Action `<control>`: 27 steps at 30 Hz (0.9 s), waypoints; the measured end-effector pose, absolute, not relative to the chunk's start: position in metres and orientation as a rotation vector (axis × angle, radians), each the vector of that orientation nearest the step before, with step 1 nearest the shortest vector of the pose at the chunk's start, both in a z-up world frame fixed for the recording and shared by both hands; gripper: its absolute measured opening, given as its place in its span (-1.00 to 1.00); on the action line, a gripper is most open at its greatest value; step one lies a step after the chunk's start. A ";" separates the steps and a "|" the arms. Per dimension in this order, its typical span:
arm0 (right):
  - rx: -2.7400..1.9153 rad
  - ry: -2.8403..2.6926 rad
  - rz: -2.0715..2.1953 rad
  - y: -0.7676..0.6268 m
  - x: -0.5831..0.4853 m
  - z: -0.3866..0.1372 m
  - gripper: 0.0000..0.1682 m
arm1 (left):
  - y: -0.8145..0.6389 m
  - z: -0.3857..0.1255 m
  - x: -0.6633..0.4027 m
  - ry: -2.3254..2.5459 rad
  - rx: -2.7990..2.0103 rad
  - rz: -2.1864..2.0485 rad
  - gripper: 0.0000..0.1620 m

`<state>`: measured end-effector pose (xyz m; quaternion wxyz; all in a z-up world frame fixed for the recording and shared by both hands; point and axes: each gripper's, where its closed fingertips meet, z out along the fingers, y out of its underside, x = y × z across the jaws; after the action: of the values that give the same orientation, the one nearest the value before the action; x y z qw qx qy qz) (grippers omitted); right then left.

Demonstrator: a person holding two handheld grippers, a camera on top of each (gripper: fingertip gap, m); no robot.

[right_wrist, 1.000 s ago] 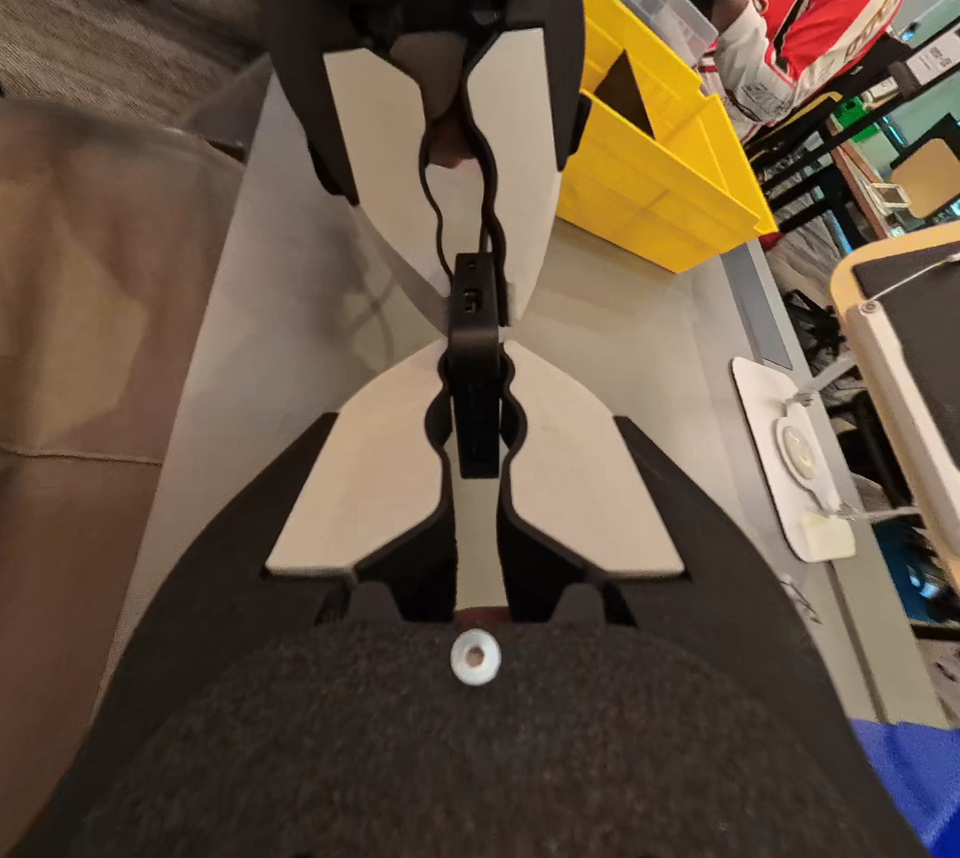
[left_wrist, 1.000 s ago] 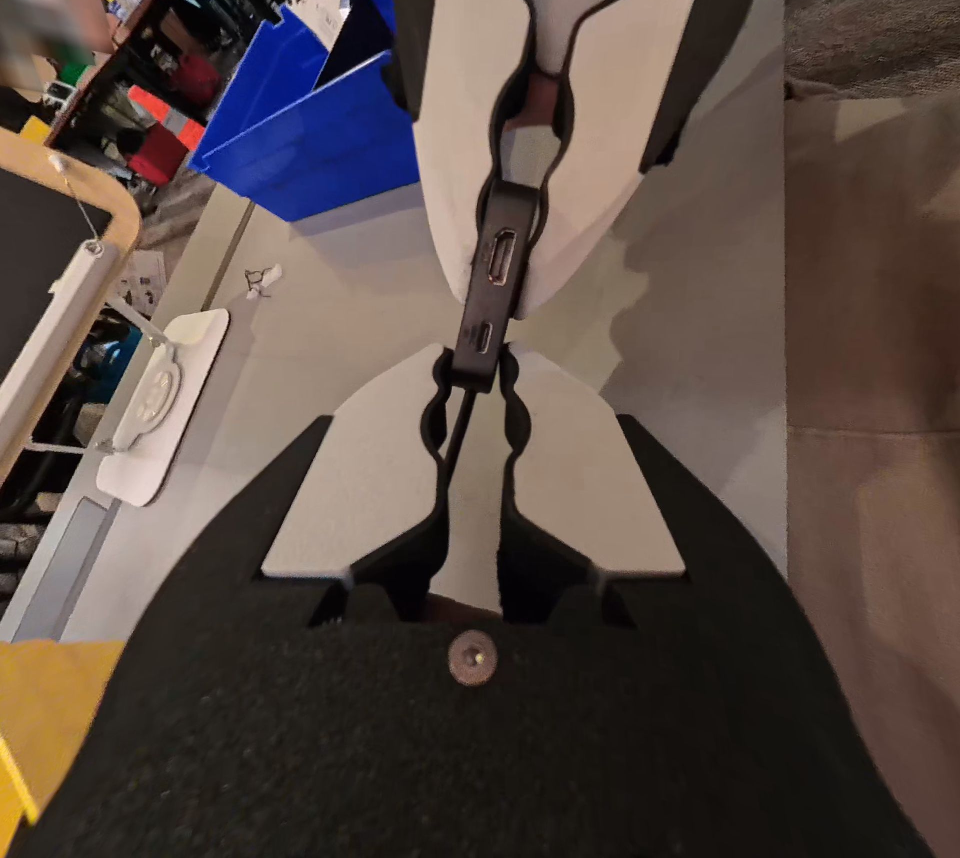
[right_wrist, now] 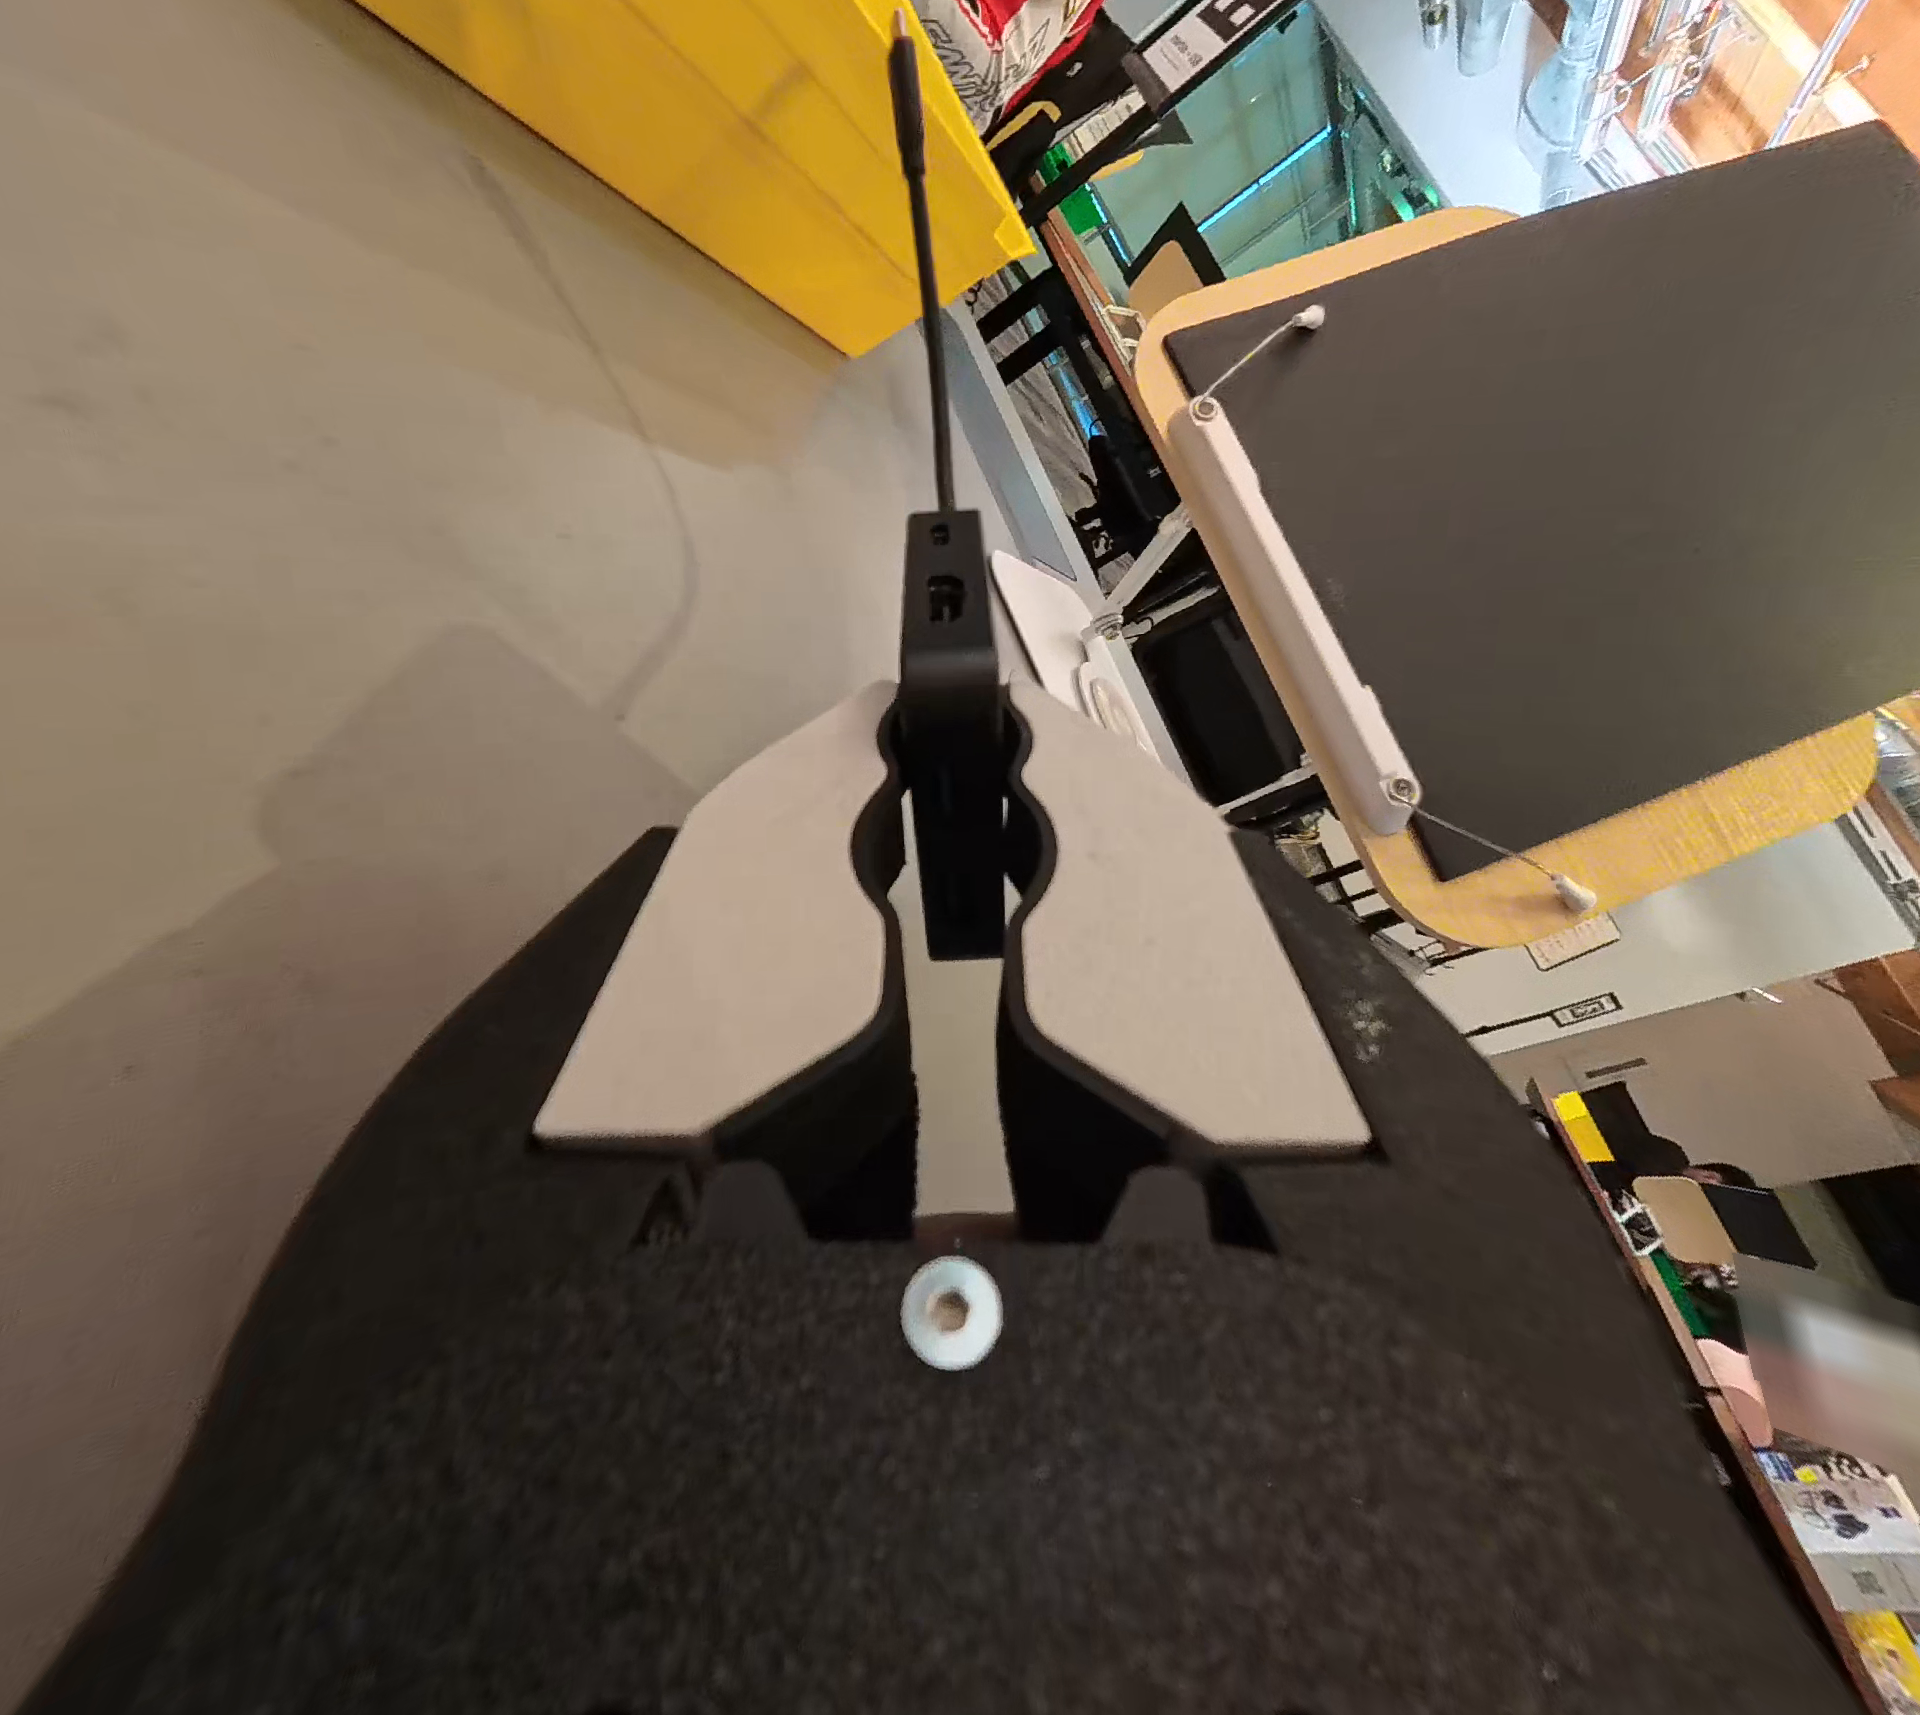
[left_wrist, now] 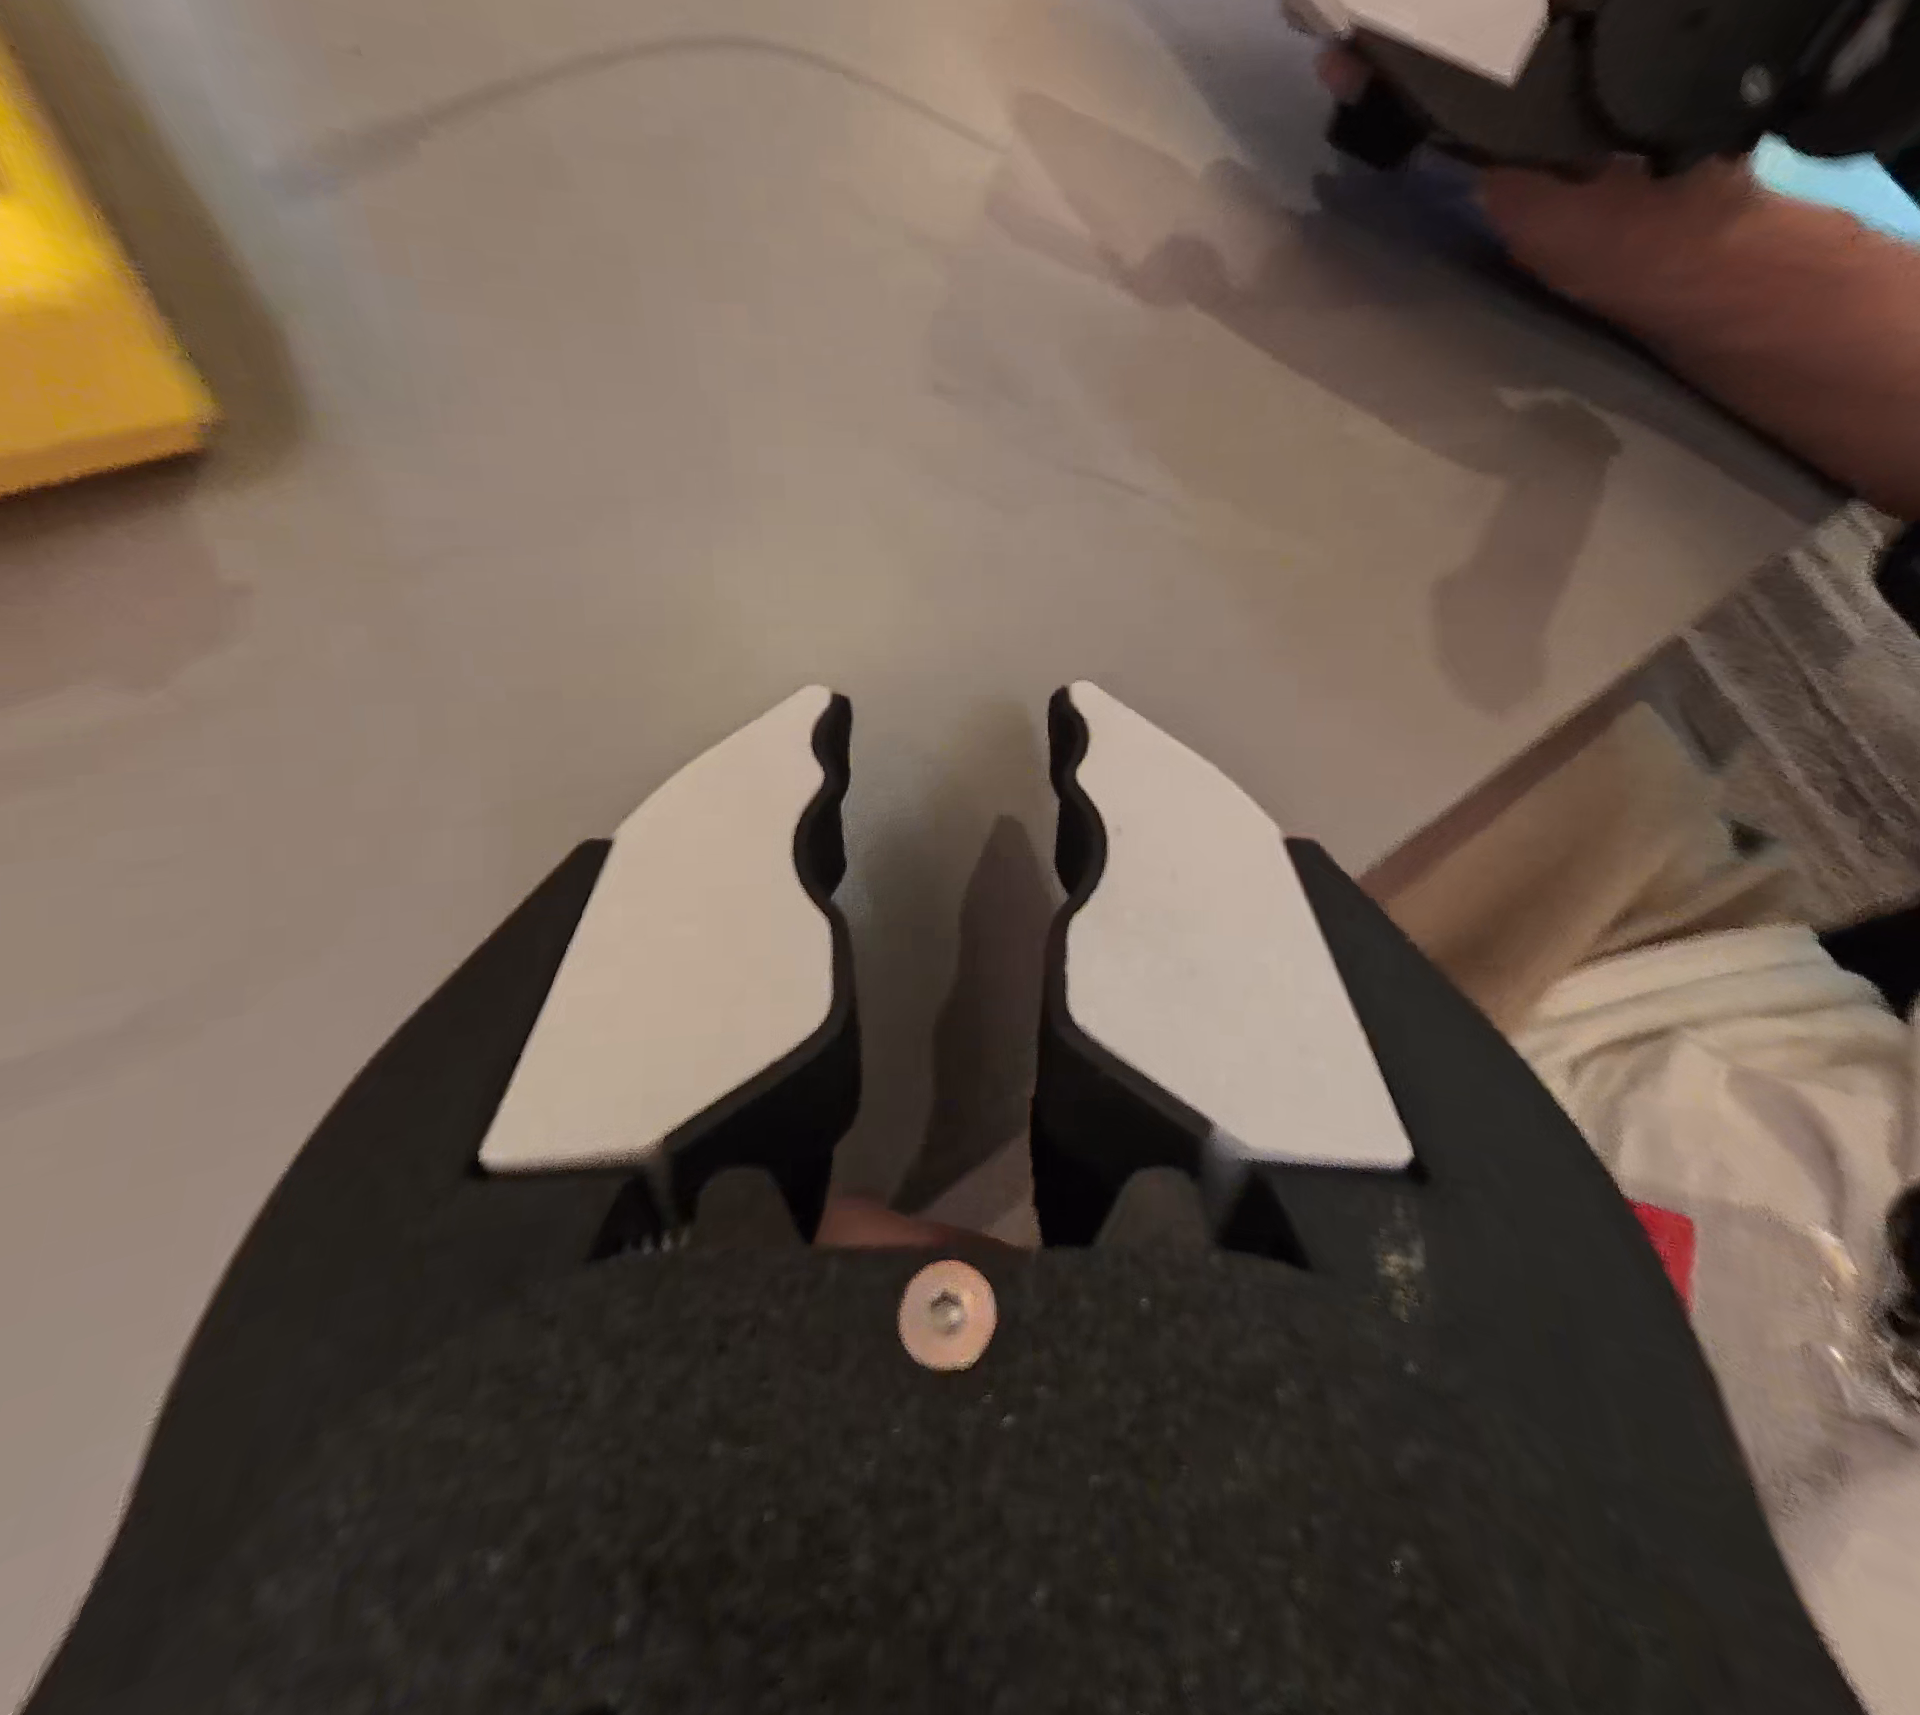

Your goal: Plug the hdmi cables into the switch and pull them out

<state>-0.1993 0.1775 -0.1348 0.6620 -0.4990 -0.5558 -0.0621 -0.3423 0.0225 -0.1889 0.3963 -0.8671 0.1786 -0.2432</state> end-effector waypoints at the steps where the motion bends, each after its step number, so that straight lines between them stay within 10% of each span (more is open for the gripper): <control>1: -1.122 -1.261 -0.153 0.177 -0.200 -0.135 -0.85 | 0.028 -0.184 -0.349 0.417 -2.172 -0.604 -0.55; 27: -1.189 -1.258 -0.038 0.178 -0.195 -0.138 -0.85 | 0.071 -0.128 -0.525 -0.341 -2.065 -0.160 -0.40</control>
<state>-0.1950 0.1775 -0.1384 0.6481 -0.5228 -0.5535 -0.0166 -0.5247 0.0711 -0.1281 0.4980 -0.8531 -0.1409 -0.0660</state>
